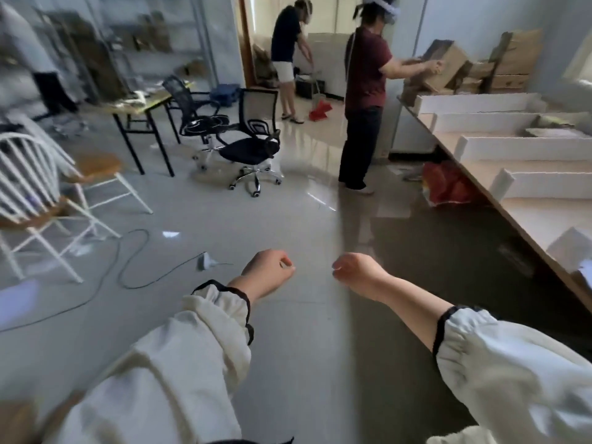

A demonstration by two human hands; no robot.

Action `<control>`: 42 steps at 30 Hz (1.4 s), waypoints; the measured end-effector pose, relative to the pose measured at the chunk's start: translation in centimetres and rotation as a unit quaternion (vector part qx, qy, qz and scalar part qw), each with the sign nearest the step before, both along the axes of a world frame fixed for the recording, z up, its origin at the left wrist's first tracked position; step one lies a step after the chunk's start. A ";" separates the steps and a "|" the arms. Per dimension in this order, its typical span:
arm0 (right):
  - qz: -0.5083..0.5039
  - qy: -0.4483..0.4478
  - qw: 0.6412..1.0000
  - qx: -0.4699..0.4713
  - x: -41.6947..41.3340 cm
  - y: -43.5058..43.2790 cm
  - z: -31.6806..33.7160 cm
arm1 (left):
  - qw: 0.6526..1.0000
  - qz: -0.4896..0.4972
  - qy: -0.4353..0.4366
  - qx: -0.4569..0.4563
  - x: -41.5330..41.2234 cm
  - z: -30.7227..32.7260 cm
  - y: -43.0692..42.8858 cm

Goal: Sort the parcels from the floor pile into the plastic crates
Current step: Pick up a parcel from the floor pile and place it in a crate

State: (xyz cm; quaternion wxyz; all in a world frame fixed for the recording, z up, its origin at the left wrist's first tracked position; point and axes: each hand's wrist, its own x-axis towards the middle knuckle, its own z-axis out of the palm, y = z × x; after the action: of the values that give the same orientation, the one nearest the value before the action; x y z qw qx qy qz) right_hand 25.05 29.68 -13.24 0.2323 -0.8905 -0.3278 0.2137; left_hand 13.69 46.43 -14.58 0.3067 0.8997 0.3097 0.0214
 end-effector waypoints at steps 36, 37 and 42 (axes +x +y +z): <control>0.487 0.078 0.848 -0.196 -33.1 45.2 -51.0 | 0.778 0.581 0.049 -0.234 -41.4 -53.3 22.7; 0.481 0.079 0.851 -0.195 -33.1 45.7 -54.8 | 0.782 0.577 0.059 -0.230 -41.5 -57.4 23.1; 0.431 0.063 0.878 -0.199 -33.1 48.3 -72.6 | 0.790 0.570 0.072 -0.216 -42.3 -74.4 25.7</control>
State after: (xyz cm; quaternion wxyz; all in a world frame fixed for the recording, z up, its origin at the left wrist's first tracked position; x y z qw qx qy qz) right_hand -8.00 77.98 -85.83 -0.0444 -0.6728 -0.6147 0.4092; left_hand -28.63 72.14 -89.03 0.4018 0.4693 0.7841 0.0599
